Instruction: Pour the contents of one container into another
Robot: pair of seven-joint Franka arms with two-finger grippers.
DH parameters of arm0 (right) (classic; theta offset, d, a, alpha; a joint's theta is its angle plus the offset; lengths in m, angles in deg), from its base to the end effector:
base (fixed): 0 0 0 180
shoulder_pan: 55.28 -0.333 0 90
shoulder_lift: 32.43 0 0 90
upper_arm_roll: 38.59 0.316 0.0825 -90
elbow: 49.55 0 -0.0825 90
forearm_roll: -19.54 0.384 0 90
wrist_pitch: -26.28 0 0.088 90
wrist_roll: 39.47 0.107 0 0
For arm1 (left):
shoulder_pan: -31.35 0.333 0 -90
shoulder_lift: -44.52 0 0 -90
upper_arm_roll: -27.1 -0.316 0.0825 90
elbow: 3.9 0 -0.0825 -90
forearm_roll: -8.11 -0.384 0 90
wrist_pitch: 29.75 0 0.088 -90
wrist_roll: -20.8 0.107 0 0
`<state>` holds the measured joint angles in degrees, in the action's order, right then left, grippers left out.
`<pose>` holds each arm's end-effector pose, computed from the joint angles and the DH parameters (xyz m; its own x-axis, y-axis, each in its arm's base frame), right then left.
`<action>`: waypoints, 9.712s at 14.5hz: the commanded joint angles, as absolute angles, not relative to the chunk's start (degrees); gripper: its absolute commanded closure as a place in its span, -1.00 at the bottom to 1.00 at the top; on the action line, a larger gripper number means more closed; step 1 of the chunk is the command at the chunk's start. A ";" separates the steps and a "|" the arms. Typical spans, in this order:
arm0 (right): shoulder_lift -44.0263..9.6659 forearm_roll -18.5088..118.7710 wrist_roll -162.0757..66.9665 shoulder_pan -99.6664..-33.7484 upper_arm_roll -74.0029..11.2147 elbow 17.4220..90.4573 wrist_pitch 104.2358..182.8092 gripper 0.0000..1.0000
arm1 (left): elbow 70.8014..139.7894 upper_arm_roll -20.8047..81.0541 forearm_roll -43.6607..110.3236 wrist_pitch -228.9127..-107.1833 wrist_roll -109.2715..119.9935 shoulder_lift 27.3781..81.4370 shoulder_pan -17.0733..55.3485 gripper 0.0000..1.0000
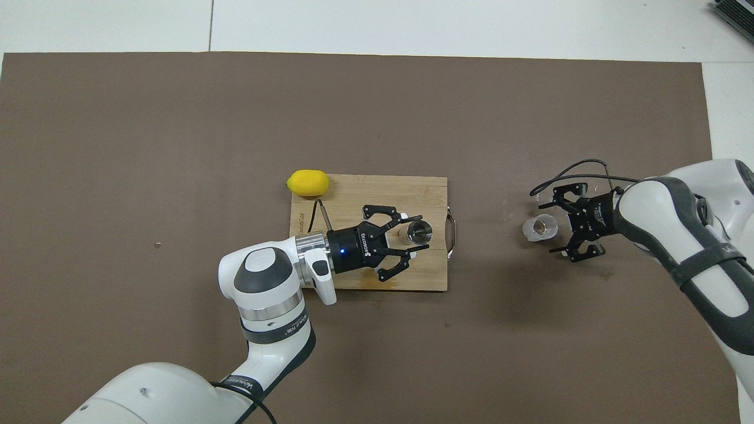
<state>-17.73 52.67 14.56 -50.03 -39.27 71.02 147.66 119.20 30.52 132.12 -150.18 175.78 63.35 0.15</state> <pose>0.5534 -0.0324 0.2831 0.1323 -0.8646 -0.4847 -0.9868 -0.1608 0.0174 0.4578 -0.3633 0.2692 -0.0741 -0.1005 0.9922 -0.9834 -0.1578 -0.0894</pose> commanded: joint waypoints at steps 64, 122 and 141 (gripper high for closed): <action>-22.85 -3.21 66.61 -88.85 -38.51 52.75 138.77 0.52 | 124.88 29.38 72.13 -119.33 171.99 57.62 52.51 -1.00; -28.92 -5.52 73.65 -88.60 -38.59 63.39 153.10 0.53 | 110.70 29.03 3.89 -137.68 10.96 37.40 34.08 -1.00; -25.77 44.38 42.03 -65.15 -38.59 69.37 153.19 0.48 | 104.99 29.29 4.68 -132.15 13.58 40.66 33.46 -1.00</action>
<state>-27.03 38.67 47.69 -68.55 -39.26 68.05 152.60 107.62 29.51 5.06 -135.28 12.05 39.13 33.86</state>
